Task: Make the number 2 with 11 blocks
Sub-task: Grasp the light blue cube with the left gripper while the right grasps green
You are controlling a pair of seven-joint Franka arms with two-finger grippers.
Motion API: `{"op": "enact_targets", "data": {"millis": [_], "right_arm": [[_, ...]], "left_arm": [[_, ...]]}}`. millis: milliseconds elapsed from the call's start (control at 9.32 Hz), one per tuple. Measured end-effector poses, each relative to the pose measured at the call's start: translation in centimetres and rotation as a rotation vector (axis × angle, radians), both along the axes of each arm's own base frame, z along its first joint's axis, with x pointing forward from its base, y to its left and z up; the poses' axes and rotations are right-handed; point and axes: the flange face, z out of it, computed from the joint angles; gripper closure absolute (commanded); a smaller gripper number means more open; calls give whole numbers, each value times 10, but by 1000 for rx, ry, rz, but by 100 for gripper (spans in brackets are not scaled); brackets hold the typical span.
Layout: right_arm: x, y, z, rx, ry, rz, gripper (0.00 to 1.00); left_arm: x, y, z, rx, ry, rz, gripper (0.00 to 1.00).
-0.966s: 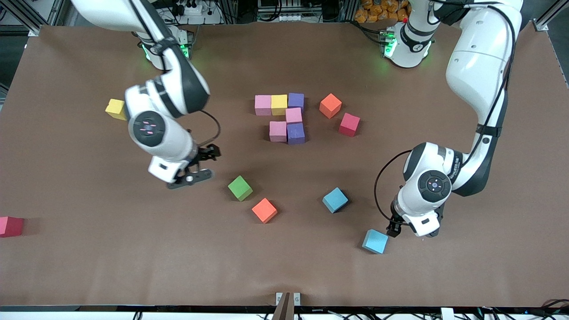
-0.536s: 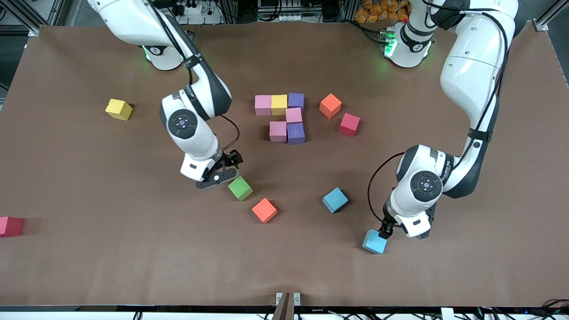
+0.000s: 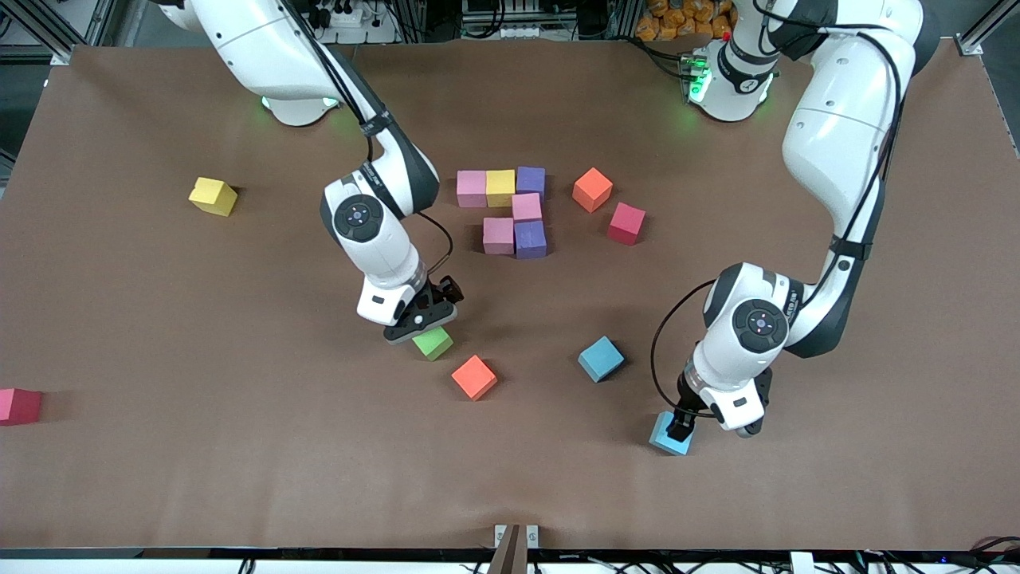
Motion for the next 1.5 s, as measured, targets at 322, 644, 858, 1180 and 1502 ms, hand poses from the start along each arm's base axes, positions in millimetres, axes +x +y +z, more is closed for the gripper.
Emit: {"op": "enact_targets", "data": {"millis": [322, 644, 858, 1180, 1502], "right_arm": [[11, -5, -15, -9, -53, 45, 0], [29, -27, -20, -49, -77, 44, 0], [28, -26, -24, -41, -66, 33, 0], [25, -19, -24, -19, -54, 19, 0], [26, -18, -22, -19, -51, 20, 0]], "left_arm": [[7, 3, -15, -33, -102, -52, 0], [10, 15, -24, -9, -113, -93, 0], [12, 19, -29, 0, -118, -109, 0], [14, 18, -33, 0, -131, -128, 0], [15, 18, -36, 2, -138, -143, 0]]}}
